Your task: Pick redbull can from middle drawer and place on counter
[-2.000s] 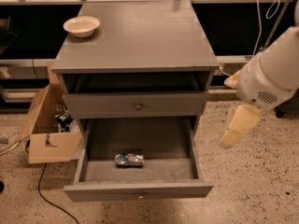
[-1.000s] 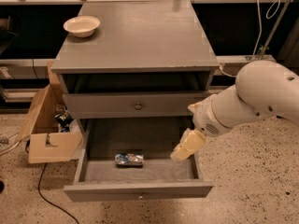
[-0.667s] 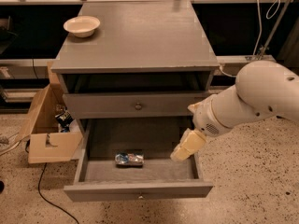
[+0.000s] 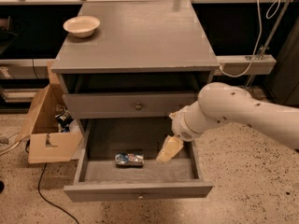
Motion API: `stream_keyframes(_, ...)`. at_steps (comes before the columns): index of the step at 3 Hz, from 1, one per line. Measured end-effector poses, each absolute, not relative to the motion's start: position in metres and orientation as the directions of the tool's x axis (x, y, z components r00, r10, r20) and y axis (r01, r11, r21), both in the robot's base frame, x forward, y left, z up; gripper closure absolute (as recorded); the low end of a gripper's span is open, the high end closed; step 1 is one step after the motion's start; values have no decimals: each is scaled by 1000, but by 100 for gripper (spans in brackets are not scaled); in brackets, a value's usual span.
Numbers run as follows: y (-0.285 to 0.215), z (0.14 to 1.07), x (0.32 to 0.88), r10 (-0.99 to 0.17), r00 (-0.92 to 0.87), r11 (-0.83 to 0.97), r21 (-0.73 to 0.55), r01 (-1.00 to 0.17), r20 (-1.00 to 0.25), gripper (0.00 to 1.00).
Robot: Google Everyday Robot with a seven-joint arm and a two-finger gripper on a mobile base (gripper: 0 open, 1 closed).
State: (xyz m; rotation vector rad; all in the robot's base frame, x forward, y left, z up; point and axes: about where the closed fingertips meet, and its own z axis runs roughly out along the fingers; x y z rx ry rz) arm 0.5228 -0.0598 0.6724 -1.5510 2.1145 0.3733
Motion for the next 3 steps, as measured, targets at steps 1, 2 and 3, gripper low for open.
stream_keyframes(1,-20,606,554,-822,-189,257,-53,-965,-537,0)
stream_keyframes(2,12,555,568,-796,-177,226,-13,-974,-578,0)
stream_keyframes(3,12,554,568,-797,-179,226,-10,-974,-577,0)
